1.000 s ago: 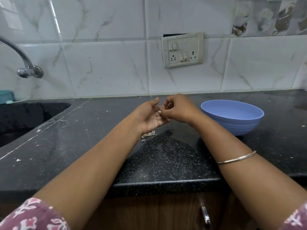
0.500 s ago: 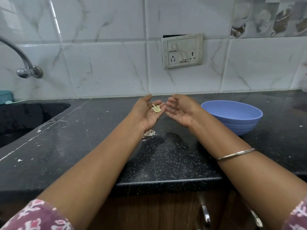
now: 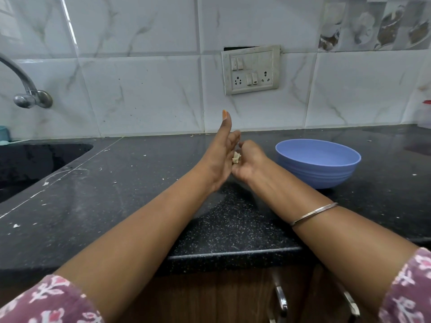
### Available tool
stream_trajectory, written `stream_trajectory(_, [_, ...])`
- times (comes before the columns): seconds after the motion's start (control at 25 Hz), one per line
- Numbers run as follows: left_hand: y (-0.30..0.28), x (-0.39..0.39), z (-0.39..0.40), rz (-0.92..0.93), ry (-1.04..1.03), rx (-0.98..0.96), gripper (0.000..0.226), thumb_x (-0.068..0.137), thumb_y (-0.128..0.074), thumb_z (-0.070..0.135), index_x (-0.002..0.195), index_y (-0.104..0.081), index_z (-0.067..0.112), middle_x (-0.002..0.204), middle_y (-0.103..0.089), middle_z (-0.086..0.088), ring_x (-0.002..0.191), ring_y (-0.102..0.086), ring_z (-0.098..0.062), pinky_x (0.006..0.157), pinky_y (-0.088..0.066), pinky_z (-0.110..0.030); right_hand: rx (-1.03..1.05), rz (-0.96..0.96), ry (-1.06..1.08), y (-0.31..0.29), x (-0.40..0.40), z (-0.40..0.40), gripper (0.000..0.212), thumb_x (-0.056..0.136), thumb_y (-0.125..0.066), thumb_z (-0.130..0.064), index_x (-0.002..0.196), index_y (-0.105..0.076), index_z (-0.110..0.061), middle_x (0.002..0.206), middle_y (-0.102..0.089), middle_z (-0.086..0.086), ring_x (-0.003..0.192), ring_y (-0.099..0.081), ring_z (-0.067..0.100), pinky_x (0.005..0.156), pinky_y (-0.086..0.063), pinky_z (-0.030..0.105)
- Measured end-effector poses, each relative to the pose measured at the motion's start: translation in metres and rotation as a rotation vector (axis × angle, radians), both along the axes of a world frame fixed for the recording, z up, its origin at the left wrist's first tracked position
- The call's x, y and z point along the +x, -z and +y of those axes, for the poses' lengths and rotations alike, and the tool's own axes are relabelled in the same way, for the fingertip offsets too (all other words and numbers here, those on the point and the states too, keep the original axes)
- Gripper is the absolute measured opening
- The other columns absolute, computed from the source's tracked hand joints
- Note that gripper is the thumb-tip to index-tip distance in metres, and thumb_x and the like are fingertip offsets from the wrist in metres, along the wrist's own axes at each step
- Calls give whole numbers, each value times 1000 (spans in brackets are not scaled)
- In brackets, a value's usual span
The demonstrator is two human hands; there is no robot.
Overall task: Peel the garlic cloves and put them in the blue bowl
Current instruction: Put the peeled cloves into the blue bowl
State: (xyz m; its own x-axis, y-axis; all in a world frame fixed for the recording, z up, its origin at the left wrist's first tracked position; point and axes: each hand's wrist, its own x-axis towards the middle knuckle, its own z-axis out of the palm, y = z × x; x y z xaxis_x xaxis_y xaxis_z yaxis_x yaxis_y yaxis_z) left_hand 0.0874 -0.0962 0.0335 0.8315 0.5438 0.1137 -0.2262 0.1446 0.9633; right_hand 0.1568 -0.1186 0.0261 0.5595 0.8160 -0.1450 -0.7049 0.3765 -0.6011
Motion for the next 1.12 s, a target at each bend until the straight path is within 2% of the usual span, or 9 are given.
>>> stream_trajectory(0.08, [-1,0,0,-17,6,35,83,88,-20,70,150,-21,15,157,-22,-1,145,-17,-16,111,-16,-32,24,43,-24,0,1,-1,35,101,-25,-15,93,-58,-7,85,-65,6,95,-63,17,85,-52,30])
stream_trajectory(0.2, [-2,1,3,-84,-10,109,75,91,-20,66,150,-23,20,155,-26,2,144,-19,-11,104,-22,-27,-12,59,-73,2,7,3,37,100,-23,-15,104,-57,0,92,-65,13,88,-66,20,88,-52,31])
stream_trajectory(0.32, [-1,0,12,-105,-94,228,62,92,-26,65,138,-41,26,149,-38,7,139,-28,-4,101,-29,-27,-149,-18,-80,3,14,5,43,99,-23,-15,123,-44,15,121,-56,26,104,-63,33,86,-56,36])
stream_trajectory(0.4, [1,-1,18,-110,-140,308,59,85,-36,69,125,-54,30,142,-47,10,136,-33,-3,107,-26,-30,-182,-37,-49,-1,16,-1,43,100,-25,-14,125,-43,15,124,-52,31,106,-61,38,79,-58,33])
stream_trajectory(0.48, [3,-3,20,-82,-225,430,48,88,-42,61,118,-59,28,133,-55,9,128,-43,-3,97,-33,-22,-193,-39,6,-6,21,-7,39,101,-27,-12,123,-47,13,125,-51,28,108,-60,38,82,-56,29])
stream_trajectory(0.68, [14,-5,29,173,-443,878,26,94,-51,15,119,-60,15,116,-64,0,106,-57,-11,96,-43,-24,-195,-102,77,-9,35,-7,30,88,-29,10,112,-47,7,116,-45,23,112,-53,28,74,-55,32])
stream_trajectory(0.88, [20,-10,40,639,-293,1425,28,94,-50,16,117,-65,18,120,-66,-6,112,-59,-23,93,-45,-30,-229,-145,139,-5,39,-8,44,83,-27,15,123,-44,12,131,-44,25,122,-49,31,105,-41,43])
stream_trajectory(1.0, [23,-12,35,700,-121,1512,32,95,-50,20,125,-61,17,127,-63,-4,117,-56,-23,96,-42,-30,-227,-142,158,-7,34,-12,37,86,-26,14,117,-47,10,134,-42,26,127,-46,32,108,-38,45])
stream_trajectory(1.12, [21,-11,31,625,-246,1488,30,96,-48,21,122,-63,18,120,-66,-7,110,-60,-25,91,-47,-33,-223,-136,137,-6,33,-12,31,90,-29,9,115,-48,9,136,-44,26,129,-46,32,107,-39,45])
